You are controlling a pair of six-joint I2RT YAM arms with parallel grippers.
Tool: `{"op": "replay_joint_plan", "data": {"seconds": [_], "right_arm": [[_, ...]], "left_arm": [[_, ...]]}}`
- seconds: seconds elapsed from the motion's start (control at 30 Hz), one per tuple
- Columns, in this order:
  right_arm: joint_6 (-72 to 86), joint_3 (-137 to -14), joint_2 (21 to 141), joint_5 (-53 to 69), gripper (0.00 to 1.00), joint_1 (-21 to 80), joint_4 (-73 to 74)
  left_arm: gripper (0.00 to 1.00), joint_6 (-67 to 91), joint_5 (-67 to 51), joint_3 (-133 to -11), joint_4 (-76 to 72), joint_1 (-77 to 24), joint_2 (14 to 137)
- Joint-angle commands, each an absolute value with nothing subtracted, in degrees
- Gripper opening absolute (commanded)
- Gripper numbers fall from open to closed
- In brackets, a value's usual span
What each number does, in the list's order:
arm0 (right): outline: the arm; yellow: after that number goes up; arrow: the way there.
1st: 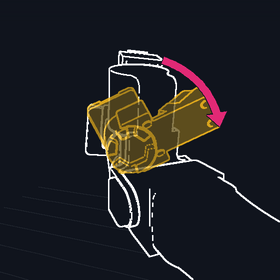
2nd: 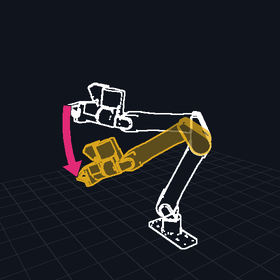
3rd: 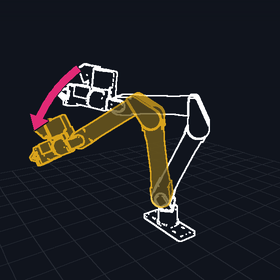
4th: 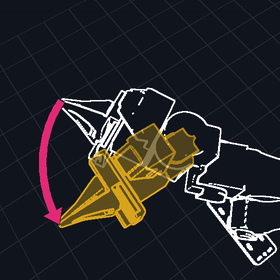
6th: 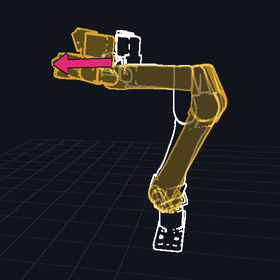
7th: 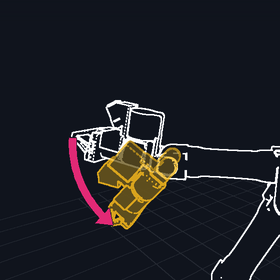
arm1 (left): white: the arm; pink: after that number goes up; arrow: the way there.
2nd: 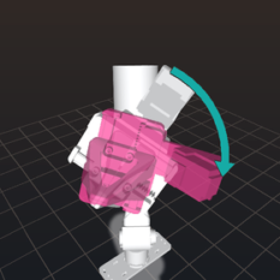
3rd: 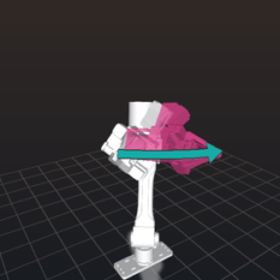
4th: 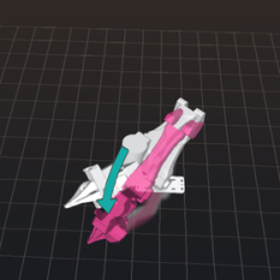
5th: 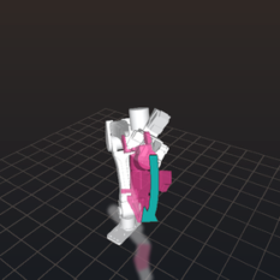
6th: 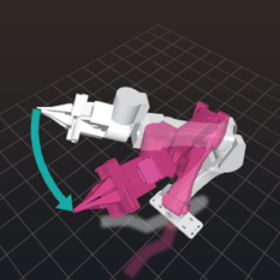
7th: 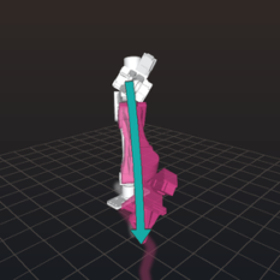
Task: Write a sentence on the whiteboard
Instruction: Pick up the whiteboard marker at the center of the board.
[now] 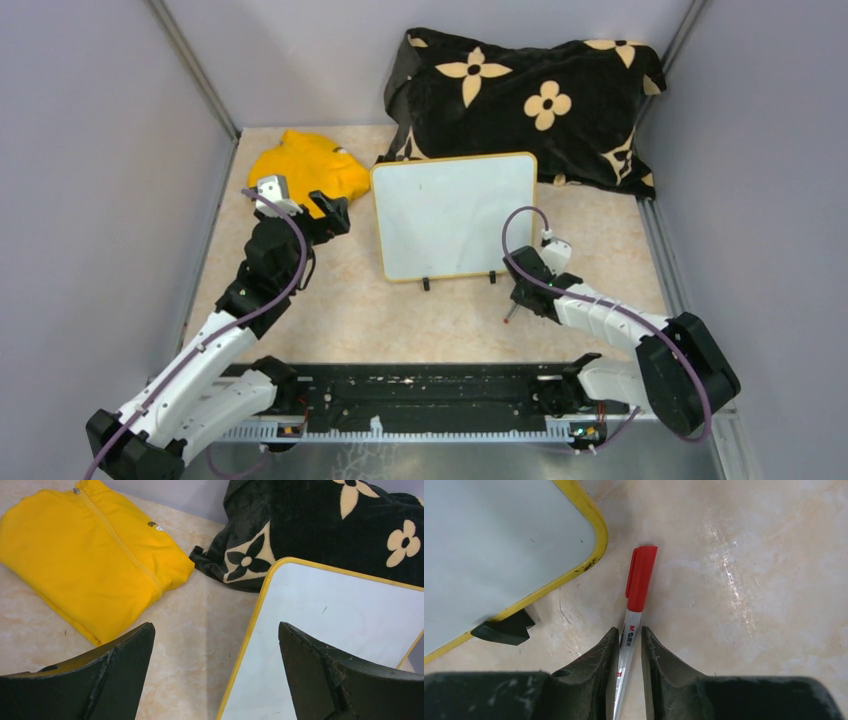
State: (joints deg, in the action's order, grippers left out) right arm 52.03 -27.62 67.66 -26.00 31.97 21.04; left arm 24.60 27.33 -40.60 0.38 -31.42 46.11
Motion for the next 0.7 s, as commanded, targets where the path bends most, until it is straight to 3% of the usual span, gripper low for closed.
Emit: {"op": "replay_joint_plan", "data": {"seconds": [0.0,0.13,0.23,0.5,0.67], "right_arm": [[51.01,-27.16,68.57,-23.36,0.20,31.51,21.30],[50.46,-26.98,68.24,-21.68,0.12,31.46,22.68],[50.68,-26.62,66.75,-20.65,0.00,31.44,23.45],[46.28,-30.21,52.02,-17.51,0.00,33.47,29.93],[33.41,-34.40,43.22,-4.36,0.00,35.83,26.87]], "left_arm": [[0.99,24.26,26.54,-40.21,-1.21,-31.68,46.01],[0.99,24.26,26.20,-40.20,-1.19,-31.73,45.81],[0.99,24.09,26.26,-40.17,-1.26,-31.73,45.50],[0.99,23.20,25.62,-39.61,-1.99,-31.73,45.57],[0.99,22.80,25.22,-38.89,-3.63,-31.71,45.30]]}}
